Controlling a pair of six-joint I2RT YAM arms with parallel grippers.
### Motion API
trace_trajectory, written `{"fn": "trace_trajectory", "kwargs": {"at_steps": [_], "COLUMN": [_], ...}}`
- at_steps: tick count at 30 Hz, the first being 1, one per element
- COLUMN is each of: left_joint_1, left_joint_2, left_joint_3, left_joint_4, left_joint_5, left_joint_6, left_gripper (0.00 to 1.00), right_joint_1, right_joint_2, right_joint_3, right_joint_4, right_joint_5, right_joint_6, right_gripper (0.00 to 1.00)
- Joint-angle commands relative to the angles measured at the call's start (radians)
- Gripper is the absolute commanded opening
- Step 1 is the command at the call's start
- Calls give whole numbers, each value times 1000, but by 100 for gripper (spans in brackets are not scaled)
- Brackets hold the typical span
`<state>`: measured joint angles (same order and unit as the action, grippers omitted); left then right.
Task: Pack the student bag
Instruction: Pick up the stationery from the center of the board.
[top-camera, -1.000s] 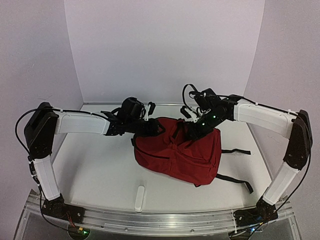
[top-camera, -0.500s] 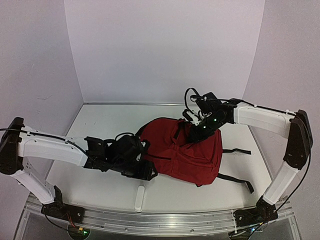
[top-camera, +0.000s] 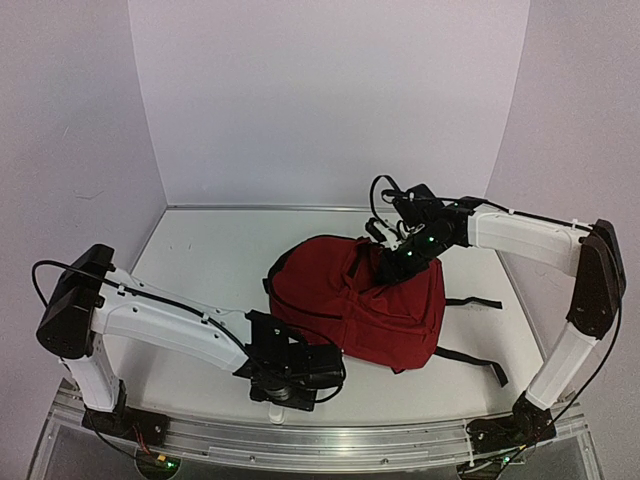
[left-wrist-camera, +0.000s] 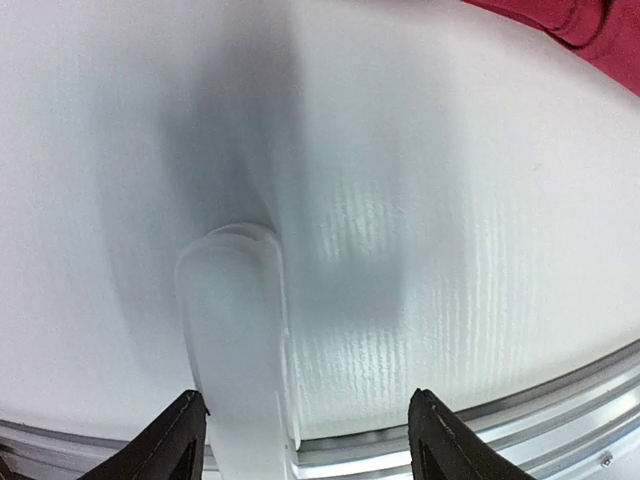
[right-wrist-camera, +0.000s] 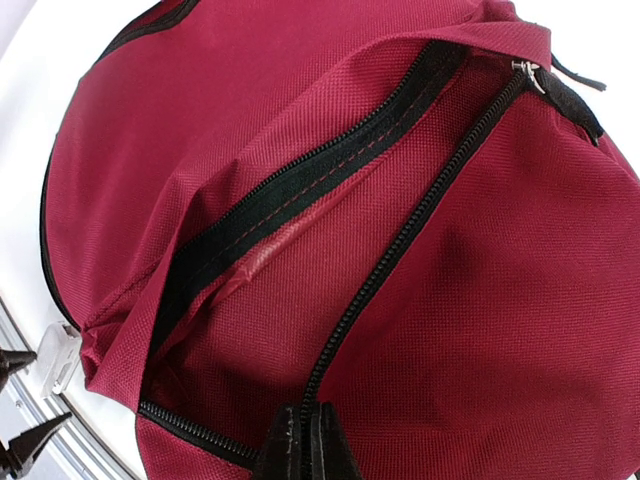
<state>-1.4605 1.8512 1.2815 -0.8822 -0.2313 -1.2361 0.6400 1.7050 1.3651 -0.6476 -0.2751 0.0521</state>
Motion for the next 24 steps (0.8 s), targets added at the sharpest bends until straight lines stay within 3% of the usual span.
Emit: {"fn": "trace_trajectory", "kwargs": {"at_steps": [1,4,10,17,24], "left_joint_1": [3,14,83,93,132], "left_joint_2": [-17,-69,-220,-84,-83], "left_joint_3": [-1,-61,-287,-238,-276], "left_joint_4": [-70,-32,218,264,322], "left_joint_5": [-50,-50,41,94,107], "left_joint_6": [-55,-77,-40,28,9], "left_gripper": [70,72,72,61,50], "right_joint_1": [-14,-14,-14,-14,-16], "right_joint_2": [-13,-8,1,7,0], "right_joint_3": [5,10,24,26,21], "right_joint_4": [-10,-10,-10,-11,-12], "right_joint_5": [11,2,-9,-8,-9], "right_joint_6": [-1,0,3,5,2], "right_gripper": [0,0,0,0,0]}}
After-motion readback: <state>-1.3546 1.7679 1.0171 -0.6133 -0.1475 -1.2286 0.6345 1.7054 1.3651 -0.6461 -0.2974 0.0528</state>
